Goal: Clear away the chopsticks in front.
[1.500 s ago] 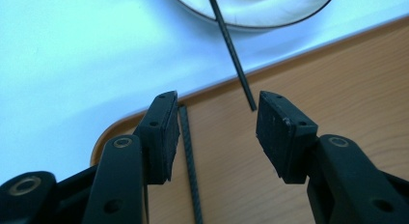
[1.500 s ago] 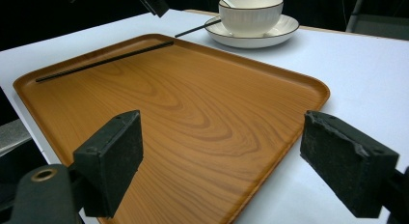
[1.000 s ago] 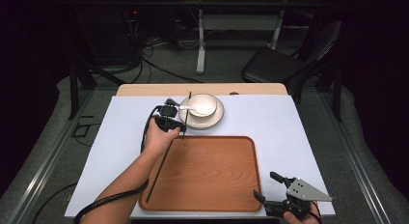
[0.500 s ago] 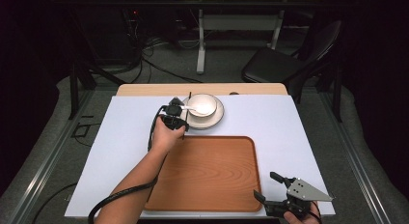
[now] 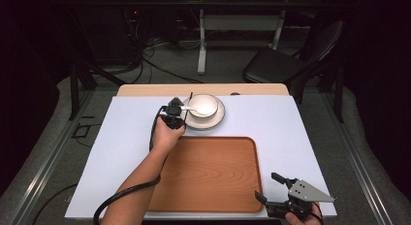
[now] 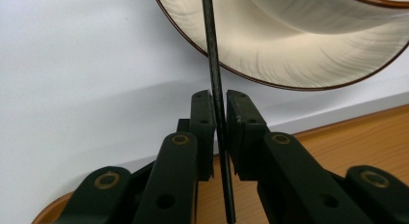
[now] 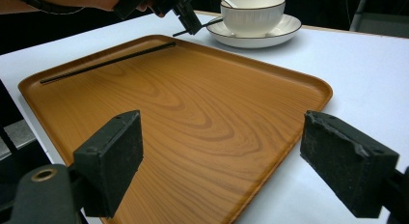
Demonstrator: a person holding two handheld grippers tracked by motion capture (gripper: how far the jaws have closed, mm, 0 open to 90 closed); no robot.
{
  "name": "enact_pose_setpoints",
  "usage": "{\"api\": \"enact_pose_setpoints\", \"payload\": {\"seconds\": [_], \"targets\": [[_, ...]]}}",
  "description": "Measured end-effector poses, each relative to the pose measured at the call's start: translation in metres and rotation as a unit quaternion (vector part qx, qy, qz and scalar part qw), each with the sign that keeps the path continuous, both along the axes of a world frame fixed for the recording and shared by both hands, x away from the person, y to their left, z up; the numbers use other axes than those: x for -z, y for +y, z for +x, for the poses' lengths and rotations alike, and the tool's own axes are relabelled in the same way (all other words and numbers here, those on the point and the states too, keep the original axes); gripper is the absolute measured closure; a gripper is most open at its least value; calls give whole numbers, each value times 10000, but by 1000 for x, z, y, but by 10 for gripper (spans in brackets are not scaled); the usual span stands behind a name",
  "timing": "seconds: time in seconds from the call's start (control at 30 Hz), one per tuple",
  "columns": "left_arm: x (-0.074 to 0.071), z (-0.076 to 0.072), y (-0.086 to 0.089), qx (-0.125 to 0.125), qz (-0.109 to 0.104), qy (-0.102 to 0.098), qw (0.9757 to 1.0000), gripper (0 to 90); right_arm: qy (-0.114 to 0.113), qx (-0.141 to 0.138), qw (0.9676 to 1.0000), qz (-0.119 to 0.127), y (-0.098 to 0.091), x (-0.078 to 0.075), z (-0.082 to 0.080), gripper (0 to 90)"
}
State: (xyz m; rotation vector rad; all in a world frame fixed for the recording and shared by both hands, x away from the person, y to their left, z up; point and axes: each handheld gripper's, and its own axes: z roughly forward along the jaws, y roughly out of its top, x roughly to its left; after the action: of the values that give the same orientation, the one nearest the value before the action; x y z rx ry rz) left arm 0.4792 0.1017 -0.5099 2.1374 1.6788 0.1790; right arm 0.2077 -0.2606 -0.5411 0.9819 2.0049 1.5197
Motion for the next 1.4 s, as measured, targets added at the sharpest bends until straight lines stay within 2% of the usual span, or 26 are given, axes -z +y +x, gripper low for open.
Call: {"api": "enact_pose_setpoints", "payload": {"seconds": [0.2,0.37,0.57,0.87,0.97,1.17,1.33,1.37,1.4], "targets": [[0,3,2,-110,-7,-11,9999,857,-9,6,10000,11,0,0,0,146],[0,2,5,-202,69,-32,9998,859,-14,-4,10000,7,0,0,0,146],[-2,1,14,-277,15,-50,9996,860,-15,5,10000,-3,0,0,-1,147],[-16,-6,37,-359,-103,-196,9991,860,-19,0,10000,1,0,0,-1,146],[-23,-13,49,-387,-166,-267,9988,860,-21,9,10000,5,0,0,0,146],[-30,-22,62,-396,-239,-253,9986,860,-6,15,10000,8,0,0,0,146],[-37,-39,71,-326,-252,-299,9987,860,-29,40,10000,15,-1,0,0,146],[-39,-45,74,-288,-260,-314,9988,860,-28,45,10000,14,-1,0,0,146],[-39,-45,74,-288,-260,-314,9988,860,-28,45,10000,14,-1,0,0,146]]}}
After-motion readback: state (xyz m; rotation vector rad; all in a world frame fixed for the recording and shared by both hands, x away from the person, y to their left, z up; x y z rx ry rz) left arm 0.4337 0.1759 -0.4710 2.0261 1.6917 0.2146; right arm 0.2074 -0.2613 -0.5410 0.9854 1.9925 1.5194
